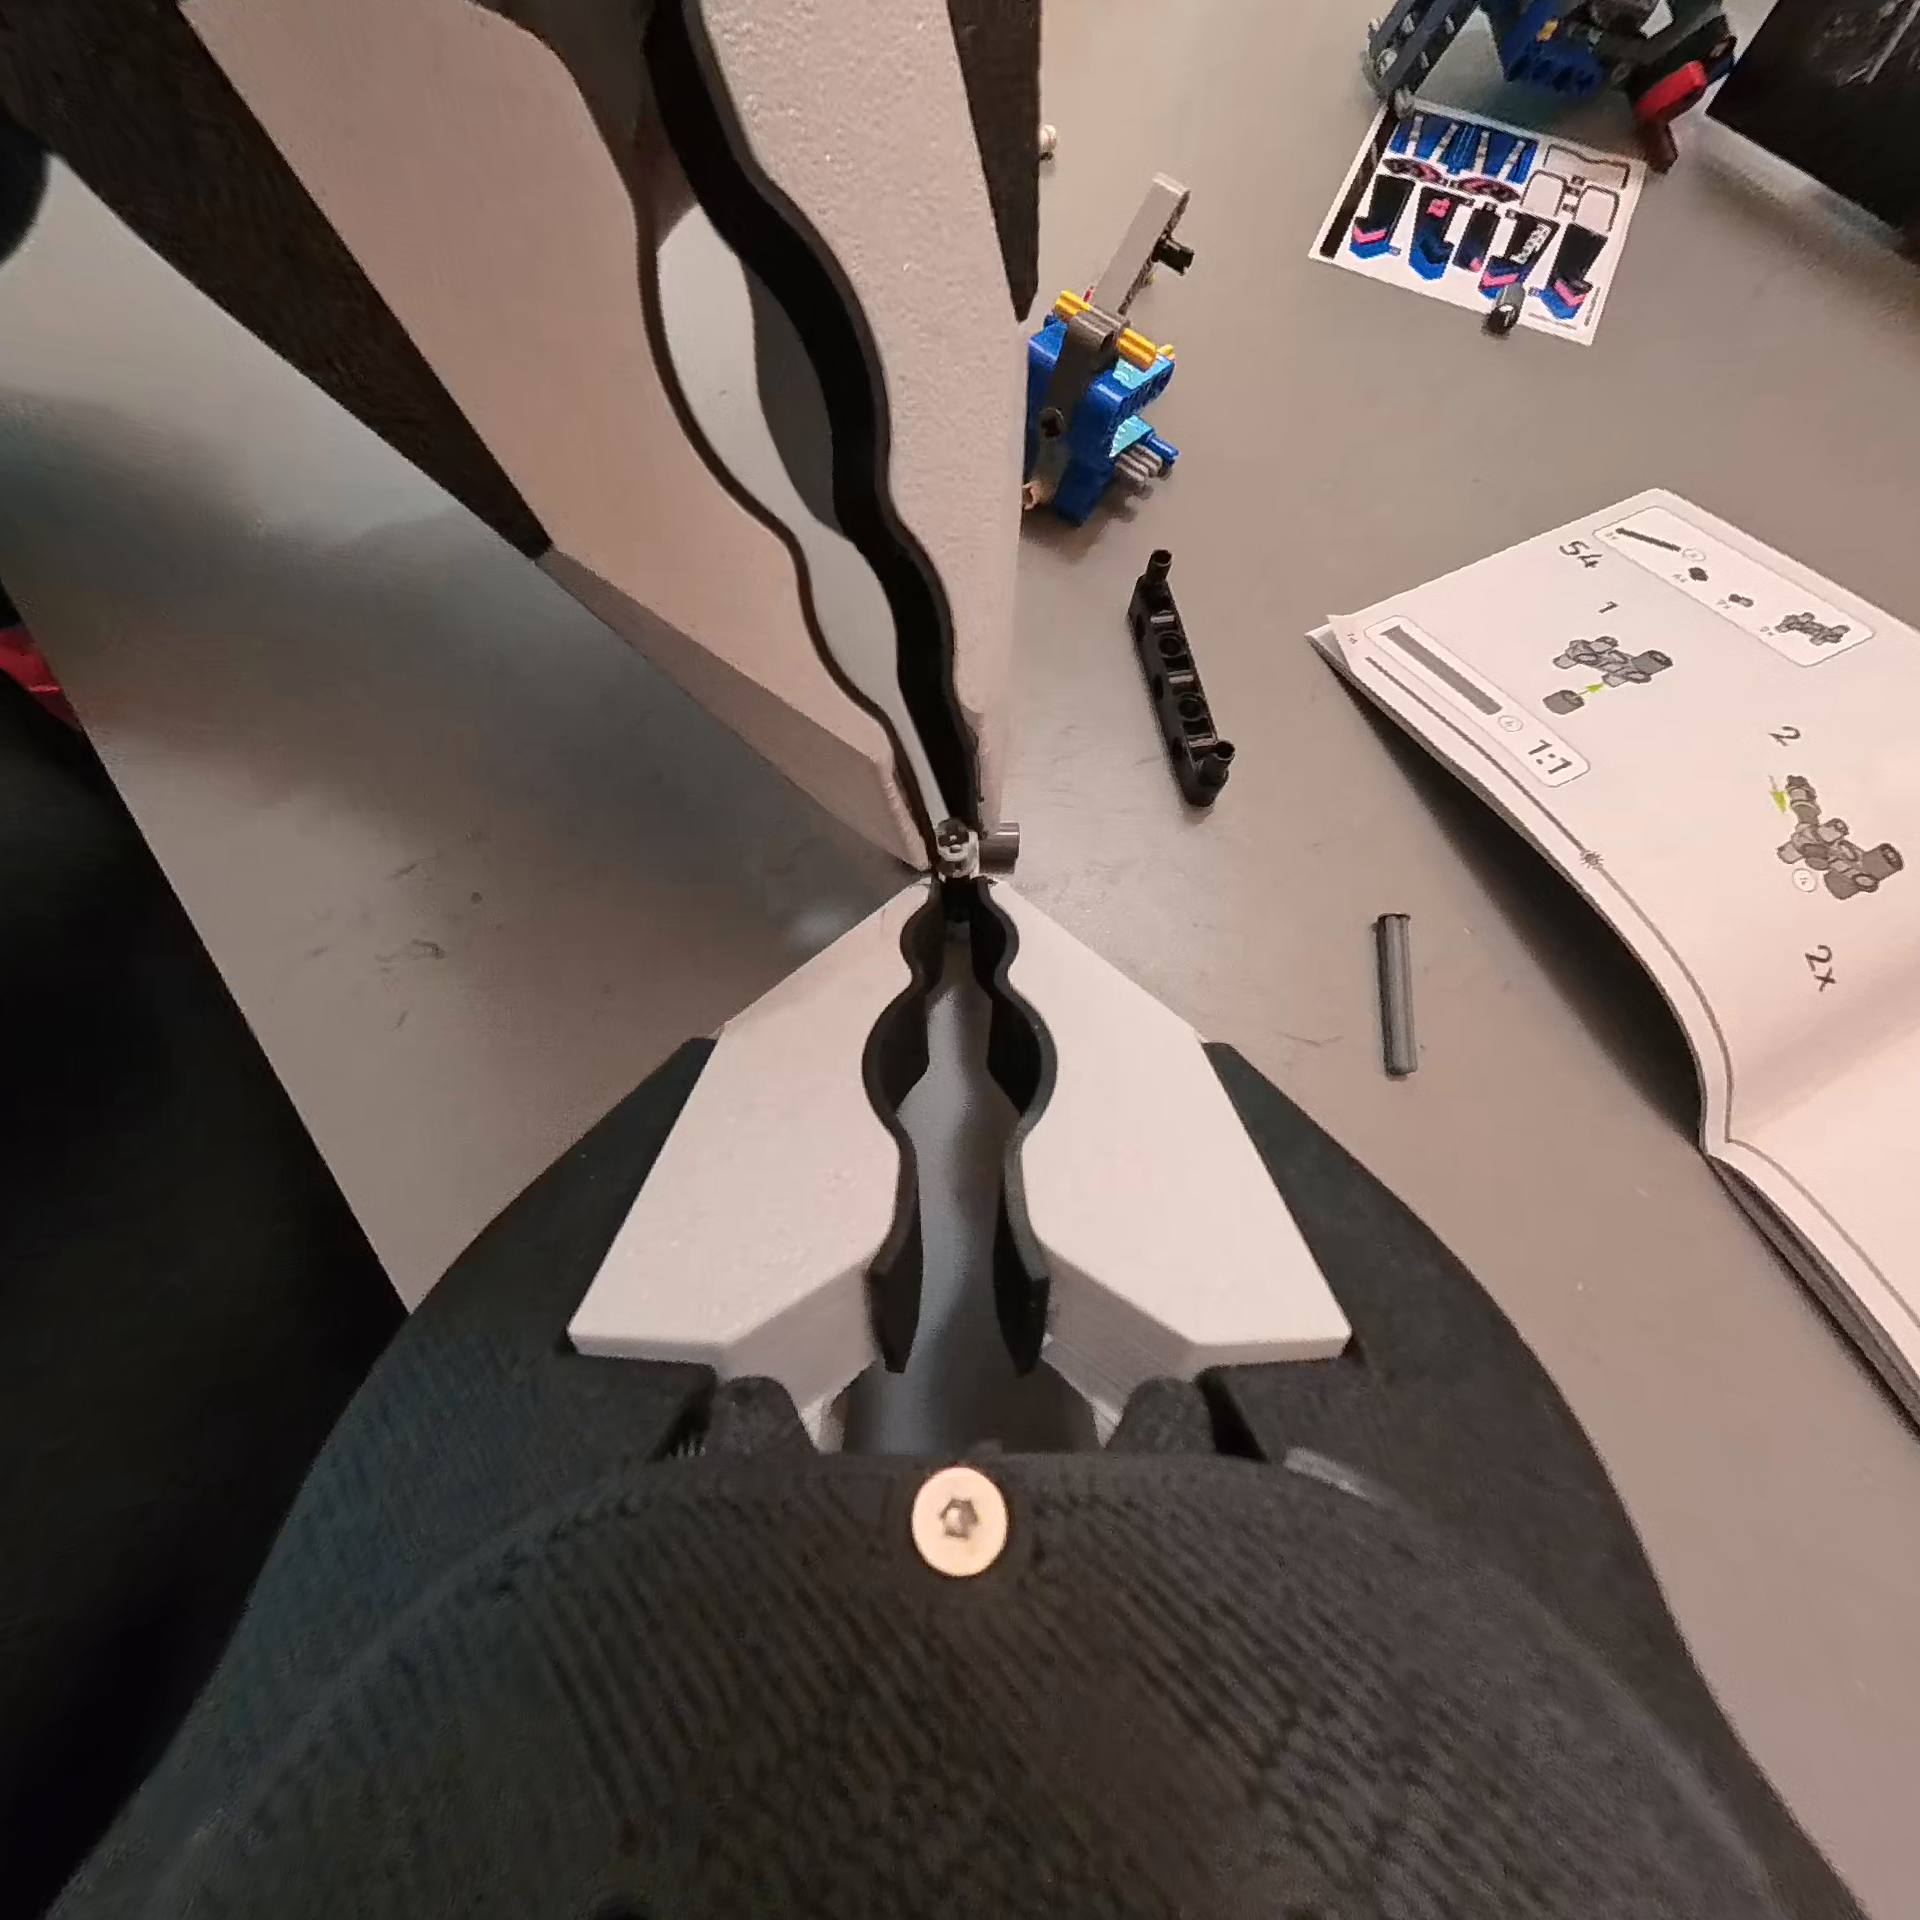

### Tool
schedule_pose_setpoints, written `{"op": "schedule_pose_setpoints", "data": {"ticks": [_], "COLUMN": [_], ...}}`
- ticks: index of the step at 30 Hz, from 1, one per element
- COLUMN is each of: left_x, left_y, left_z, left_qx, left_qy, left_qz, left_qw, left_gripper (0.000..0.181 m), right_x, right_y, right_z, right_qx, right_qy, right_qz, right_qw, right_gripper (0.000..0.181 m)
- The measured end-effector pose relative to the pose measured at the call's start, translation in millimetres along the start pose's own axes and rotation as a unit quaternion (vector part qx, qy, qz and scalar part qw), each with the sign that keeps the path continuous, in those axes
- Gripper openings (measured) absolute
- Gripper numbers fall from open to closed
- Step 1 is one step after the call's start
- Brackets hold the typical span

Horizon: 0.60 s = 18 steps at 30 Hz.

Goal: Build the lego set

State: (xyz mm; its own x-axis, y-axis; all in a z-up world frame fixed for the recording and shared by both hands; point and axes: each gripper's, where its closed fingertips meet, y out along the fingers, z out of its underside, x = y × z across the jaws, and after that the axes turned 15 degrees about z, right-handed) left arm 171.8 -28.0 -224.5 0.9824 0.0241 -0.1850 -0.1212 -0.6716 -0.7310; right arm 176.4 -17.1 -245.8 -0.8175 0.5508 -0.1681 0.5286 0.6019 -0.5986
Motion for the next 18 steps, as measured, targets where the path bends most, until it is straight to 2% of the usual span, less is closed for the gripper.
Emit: {"op": "schedule_pose_setpoints", "data": {"ticks": [9,18], "left_x": [-2.1,-2.5], "left_y": [-1.3,-0.1], "left_z": [2.2,1.5], "left_qx": [0.035,0.085], "left_qy": [0.1,0.188], "left_qz": [0.071,0.163], "left_qw": [0.992,0.965], "left_gripper": [0.002,0.002], "right_x": [3.4,3.5], "right_y": [-0.1,0.1], "right_z": [-0.7,-1.0], "right_qx": [-0.009,-0.009], "right_qy": [-0.032,-0.033], "right_qz": [-0.036,-0.052], "right_qw": [0.999,0.998], "right_gripper": [0.003,0.003]}}
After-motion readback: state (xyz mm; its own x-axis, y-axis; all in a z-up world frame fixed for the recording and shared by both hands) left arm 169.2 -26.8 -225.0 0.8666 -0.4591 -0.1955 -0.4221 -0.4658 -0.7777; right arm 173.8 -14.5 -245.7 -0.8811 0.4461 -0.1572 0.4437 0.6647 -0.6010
